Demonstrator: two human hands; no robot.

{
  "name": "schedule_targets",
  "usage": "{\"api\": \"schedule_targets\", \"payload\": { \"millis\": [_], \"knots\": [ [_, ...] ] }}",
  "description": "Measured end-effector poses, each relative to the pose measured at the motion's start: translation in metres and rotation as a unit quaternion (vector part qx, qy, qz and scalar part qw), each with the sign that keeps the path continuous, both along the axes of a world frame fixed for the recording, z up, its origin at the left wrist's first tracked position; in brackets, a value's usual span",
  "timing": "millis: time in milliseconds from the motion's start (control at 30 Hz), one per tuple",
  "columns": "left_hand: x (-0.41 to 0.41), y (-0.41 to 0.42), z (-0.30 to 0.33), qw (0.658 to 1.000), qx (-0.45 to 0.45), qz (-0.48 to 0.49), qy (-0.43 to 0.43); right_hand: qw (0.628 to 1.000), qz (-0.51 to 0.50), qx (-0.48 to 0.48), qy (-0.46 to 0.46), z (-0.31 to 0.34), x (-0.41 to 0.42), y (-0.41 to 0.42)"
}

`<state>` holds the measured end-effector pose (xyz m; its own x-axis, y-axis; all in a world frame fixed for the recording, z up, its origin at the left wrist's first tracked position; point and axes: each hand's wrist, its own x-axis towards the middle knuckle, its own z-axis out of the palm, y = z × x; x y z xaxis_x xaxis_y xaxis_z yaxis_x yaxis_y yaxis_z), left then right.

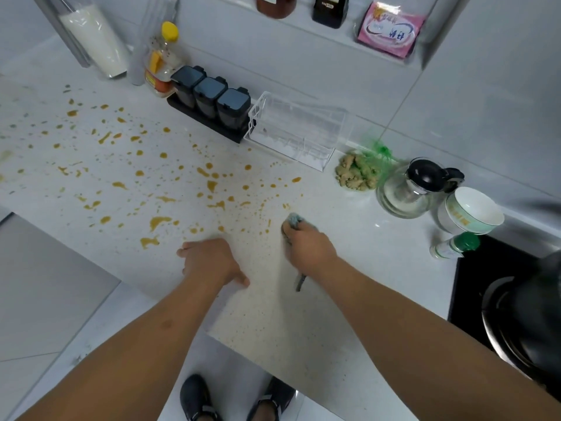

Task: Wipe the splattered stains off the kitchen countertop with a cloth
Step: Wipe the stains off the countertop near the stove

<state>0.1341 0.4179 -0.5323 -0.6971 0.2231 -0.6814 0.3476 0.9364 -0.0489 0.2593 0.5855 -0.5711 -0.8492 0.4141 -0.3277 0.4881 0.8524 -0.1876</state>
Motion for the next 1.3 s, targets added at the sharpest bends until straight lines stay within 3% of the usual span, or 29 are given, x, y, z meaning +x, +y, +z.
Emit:
{"api": "schedule_targets", "payload": {
  "millis": [200,333,533,700,767,900,1033,1200,1300],
  "knots": [
    [0.000,-0.008,-0.005,1.000,0.021,-0.012,0.011,0.987,-0.157,0.000,-0.015,0.007,0.032,0.075],
    [-0.002,-0.006,-0.007,1.000,0.020,-0.011,0.000,0.982,-0.188,-0.005,-0.035,0.006,0.002,0.093],
    [-0.003,-0.007,-0.007,1.000,0.022,0.003,-0.003,0.995,-0.095,-0.017,0.023,0.006,-0.060,0.041],
    [-0.002,-0.011,-0.010,0.999,0.036,0.002,0.013,0.998,0.000,-0.050,0.043,-0.003,-0.021,-0.003],
    [-0.002,-0.012,-0.011,0.999,0.040,-0.002,0.014,0.997,-0.032,-0.040,0.052,-0.002,0.008,0.021],
    [-0.002,-0.011,-0.011,0.999,0.040,-0.005,0.010,0.984,-0.177,-0.003,-0.019,0.005,0.046,0.089],
    [-0.003,-0.010,-0.011,0.999,0.039,0.004,0.005,0.968,-0.251,0.006,-0.007,0.001,0.024,0.076],
    [-0.003,-0.008,-0.013,0.999,0.031,0.008,0.012,0.983,-0.165,-0.049,0.065,-0.006,-0.028,-0.009],
    [-0.001,-0.010,-0.014,0.999,0.027,0.006,0.030,0.994,-0.068,-0.069,0.053,0.000,-0.035,-0.050]
  ]
}}
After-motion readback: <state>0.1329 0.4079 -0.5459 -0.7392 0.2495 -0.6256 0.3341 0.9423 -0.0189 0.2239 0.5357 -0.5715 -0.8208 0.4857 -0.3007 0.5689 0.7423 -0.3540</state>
